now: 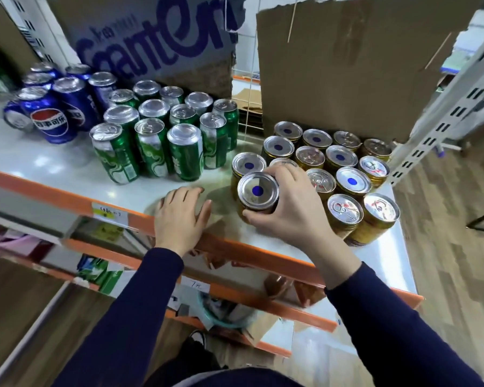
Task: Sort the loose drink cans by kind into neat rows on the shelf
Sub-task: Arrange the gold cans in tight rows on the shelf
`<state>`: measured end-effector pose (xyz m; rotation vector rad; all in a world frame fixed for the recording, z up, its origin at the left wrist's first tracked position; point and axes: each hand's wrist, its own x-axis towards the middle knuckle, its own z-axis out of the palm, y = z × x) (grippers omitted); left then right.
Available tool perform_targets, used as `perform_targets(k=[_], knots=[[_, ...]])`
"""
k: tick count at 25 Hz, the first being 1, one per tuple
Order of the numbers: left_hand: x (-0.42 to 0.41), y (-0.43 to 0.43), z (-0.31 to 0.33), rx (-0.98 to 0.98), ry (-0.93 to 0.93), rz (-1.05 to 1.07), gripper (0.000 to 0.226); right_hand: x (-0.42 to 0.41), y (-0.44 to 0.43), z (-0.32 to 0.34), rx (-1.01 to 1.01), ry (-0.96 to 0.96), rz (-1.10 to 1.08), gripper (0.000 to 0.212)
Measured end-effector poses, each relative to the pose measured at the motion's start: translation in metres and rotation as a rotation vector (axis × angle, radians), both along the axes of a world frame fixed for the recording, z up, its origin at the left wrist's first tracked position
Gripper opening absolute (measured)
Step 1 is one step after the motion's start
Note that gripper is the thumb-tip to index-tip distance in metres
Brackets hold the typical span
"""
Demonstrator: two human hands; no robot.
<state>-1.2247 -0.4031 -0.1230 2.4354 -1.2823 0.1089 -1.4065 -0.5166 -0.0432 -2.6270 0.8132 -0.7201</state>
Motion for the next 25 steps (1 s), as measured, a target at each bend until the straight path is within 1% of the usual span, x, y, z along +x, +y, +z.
perform_targets(k=[3,6,8,10,12,15,18,23,25], knots=[[0.001,0.000,-0.001,0.007,0.000,0.003,0.054,0.003,0.003,-0.013,-0.135,0.052,-0.089,0.065],[0.001,0.000,0.000,0.009,0.032,-0.005,0.042,0.005,0.001,-0.013,-0.152,0.082,-0.108,0.065],[0.004,0.003,0.001,0.000,0.075,-0.058,0.040,0.007,0.005,-0.009,-0.127,0.015,-0.078,0.060],[0.008,0.011,0.005,-0.042,0.124,-0.098,0.040,0.015,0.014,-0.005,-0.120,-0.093,-0.031,0.047],[0.015,0.028,0.010,-0.090,0.133,-0.084,0.038,0.030,0.026,-0.001,-0.117,-0.149,0.038,0.037],[0.040,0.066,0.019,-0.151,0.136,-0.001,0.037,0.064,0.047,-0.003,-0.074,-0.146,0.160,0.029],[0.075,0.119,0.023,-0.180,0.113,0.147,0.035,0.110,0.076,-0.009,-0.027,-0.103,0.250,0.024],[0.145,0.216,0.025,-0.170,0.062,0.319,0.035,0.213,0.145,-0.019,0.011,-0.083,0.389,0.020],[0.183,0.258,0.027,-0.167,0.038,0.372,0.035,0.258,0.179,-0.024,0.057,-0.074,0.419,0.021]])
